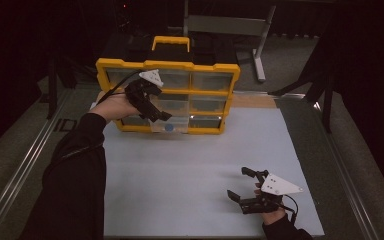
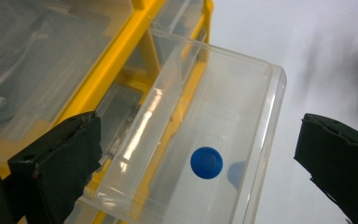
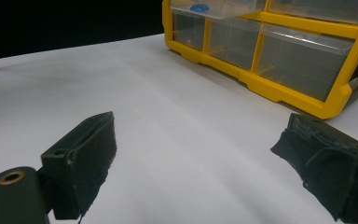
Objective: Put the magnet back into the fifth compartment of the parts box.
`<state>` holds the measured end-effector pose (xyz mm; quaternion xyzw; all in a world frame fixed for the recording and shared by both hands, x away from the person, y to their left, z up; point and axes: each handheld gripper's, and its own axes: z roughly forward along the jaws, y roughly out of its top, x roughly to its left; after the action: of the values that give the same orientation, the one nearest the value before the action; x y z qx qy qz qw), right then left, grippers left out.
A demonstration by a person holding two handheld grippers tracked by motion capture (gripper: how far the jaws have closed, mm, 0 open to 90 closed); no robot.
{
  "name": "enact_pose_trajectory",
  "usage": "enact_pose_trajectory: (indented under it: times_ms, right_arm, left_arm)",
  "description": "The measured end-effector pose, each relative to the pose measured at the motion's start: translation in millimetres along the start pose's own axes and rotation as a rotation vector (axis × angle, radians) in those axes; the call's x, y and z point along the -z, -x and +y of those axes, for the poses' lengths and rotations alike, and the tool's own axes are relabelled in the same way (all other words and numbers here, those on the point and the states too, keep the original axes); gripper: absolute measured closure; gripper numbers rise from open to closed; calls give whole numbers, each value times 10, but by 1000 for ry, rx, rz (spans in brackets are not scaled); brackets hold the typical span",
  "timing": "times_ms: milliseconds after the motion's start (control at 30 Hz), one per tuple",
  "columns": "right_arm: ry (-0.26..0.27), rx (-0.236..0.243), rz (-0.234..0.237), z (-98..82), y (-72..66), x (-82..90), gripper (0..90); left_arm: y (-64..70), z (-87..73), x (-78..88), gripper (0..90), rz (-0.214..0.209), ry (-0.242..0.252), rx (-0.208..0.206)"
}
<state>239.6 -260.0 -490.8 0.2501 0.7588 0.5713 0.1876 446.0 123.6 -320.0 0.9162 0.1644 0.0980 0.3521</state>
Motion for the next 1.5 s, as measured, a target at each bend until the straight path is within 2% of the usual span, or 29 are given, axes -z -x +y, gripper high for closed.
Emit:
enact_pose_trajectory:
  times_ms: [333, 467, 500, 567, 633, 700, 800, 867, 1033, 1100, 1167, 1233, 1500]
  right_arm:
    - [2, 0, 0, 4, 1, 1, 98]
    - [2, 0, 0, 9, -5, 4, 98]
    - [3, -3, 0, 9, -4, 5, 98]
    - [3, -1, -1, 9, -2, 7, 98]
    - [3, -1, 0, 10, -3, 7, 98]
    - [4, 0, -2, 11, -4, 7, 98]
    - [3, 0, -2, 11, -2, 7, 98]
    - [3, -1, -2, 12, -5, 6, 98]
    - [4, 3, -3, 17, -8, 7, 98]
    - [4, 2, -2, 17, -9, 7, 98]
    - [3, 4, -2, 18, -10, 6, 98]
    - [3, 4, -2, 19, -11, 5, 98]
    - [5, 5, -3, 26, -15, 12, 98]
  left_arm:
    - [92, -27, 96, 0, 31, 46, 11]
    - [126, -50, 143, 0, 26, 47, 20]
    - [141, -56, 156, 0, 39, 47, 12]
    - [163, -70, 178, 0, 28, 51, 23]
    - [198, -83, 201, 0, 53, 45, 8]
    - [207, -88, 220, 0, 46, 44, 9]
    - [253, -110, 291, 0, 48, 70, 21]
    - [276, -121, 321, 0, 53, 69, 21]
    - [353, -177, 378, 0, 63, 79, 25]
    - [393, -206, 398, 0, 73, 66, 17]
    - [422, -236, 421, 0, 65, 74, 31]
    - [460, -268, 434, 0, 81, 79, 26]
    - [584, -398, 467, 0, 86, 95, 49]
